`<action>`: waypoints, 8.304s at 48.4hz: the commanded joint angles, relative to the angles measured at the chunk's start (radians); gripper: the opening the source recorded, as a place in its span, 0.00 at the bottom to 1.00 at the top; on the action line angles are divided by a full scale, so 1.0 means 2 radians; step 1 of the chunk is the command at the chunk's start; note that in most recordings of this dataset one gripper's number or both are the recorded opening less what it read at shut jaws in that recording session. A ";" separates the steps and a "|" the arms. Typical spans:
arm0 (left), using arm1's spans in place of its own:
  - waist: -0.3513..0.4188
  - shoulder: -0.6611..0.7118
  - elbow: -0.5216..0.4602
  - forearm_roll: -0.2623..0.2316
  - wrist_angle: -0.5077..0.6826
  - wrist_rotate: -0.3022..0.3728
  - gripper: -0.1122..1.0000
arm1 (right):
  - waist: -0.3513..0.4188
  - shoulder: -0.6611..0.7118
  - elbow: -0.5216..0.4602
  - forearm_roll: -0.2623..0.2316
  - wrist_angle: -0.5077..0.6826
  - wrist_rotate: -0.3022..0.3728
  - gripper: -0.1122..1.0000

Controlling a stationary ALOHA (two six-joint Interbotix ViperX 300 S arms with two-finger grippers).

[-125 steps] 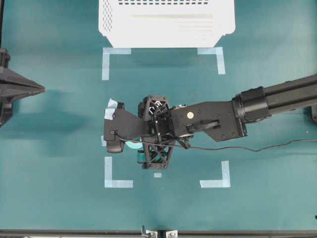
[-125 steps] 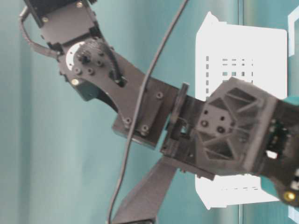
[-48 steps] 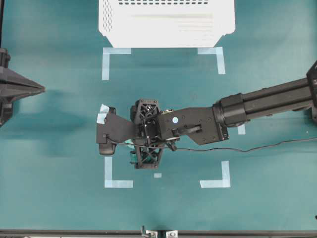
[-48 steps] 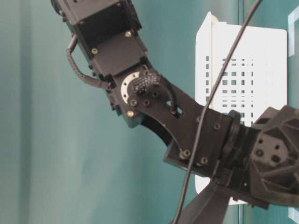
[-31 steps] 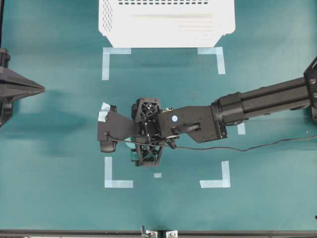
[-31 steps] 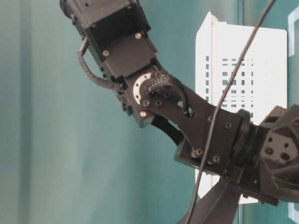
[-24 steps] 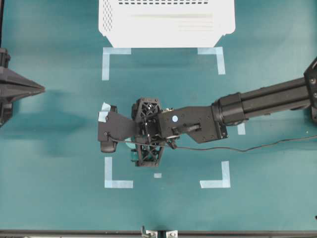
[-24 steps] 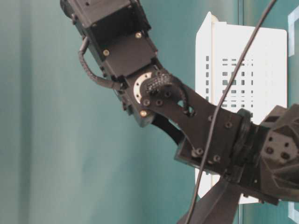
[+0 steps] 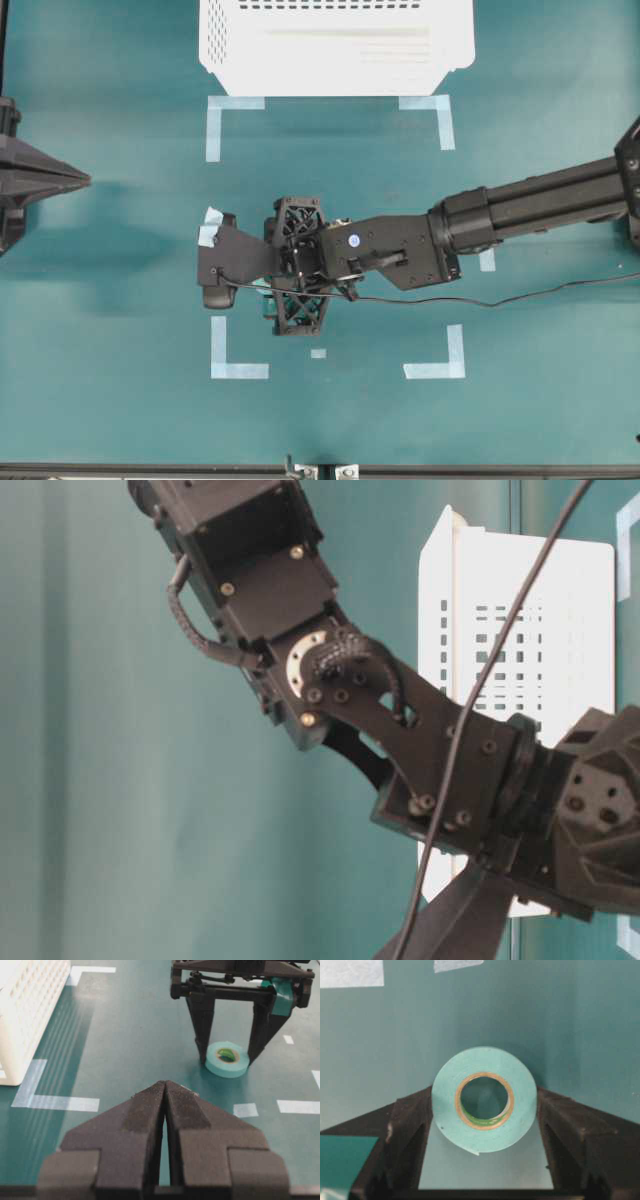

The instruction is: Put the tape into the white basket.

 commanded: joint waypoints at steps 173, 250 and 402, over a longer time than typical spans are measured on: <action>0.001 0.005 -0.007 -0.001 -0.003 0.001 0.00 | -0.256 -0.150 -0.080 -0.032 0.193 -0.214 0.72; 0.001 0.005 -0.006 -0.001 -0.003 0.001 0.00 | -0.081 -0.186 -0.078 -0.012 0.216 -0.135 0.91; 0.001 0.006 -0.006 -0.001 -0.003 0.001 0.00 | -0.096 -0.897 0.692 -0.052 -0.216 -0.081 0.90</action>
